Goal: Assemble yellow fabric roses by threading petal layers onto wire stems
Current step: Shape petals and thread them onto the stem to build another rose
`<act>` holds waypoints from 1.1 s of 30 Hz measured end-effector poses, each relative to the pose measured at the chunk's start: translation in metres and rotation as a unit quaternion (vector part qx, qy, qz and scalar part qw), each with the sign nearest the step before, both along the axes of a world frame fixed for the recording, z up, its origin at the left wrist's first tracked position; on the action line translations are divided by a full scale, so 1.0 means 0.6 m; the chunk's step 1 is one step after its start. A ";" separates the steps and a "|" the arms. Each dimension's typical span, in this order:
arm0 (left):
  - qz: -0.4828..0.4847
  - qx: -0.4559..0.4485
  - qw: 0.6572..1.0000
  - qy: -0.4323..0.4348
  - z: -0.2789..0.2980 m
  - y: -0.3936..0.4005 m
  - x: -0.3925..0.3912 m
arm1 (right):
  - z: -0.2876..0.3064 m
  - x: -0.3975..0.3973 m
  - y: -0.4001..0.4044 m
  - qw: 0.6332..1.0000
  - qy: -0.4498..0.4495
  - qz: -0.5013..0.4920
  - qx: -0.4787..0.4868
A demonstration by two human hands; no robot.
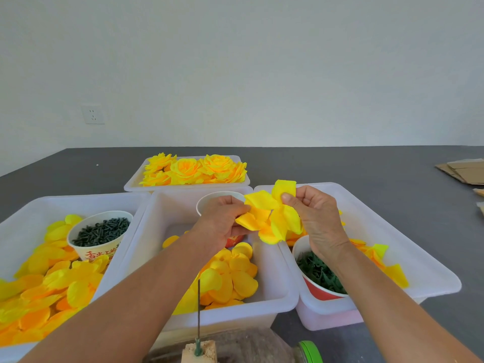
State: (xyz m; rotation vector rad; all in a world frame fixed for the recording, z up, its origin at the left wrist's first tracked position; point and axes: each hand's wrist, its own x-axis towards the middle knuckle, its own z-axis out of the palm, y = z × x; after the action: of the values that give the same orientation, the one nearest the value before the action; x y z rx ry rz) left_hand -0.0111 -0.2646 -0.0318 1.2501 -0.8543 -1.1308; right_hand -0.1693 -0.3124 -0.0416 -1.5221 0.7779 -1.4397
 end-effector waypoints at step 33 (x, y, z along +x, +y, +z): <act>0.028 -0.111 0.961 -0.253 -0.003 0.010 -0.010 | -0.011 0.002 -0.008 0.991 0.132 -0.025 -0.015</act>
State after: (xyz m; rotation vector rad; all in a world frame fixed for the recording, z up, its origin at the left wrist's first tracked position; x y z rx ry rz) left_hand -0.0172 -0.2588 -0.0337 1.3829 -1.2808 -0.6484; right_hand -0.1681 -0.3175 -0.0479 -1.7487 0.9612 -1.3057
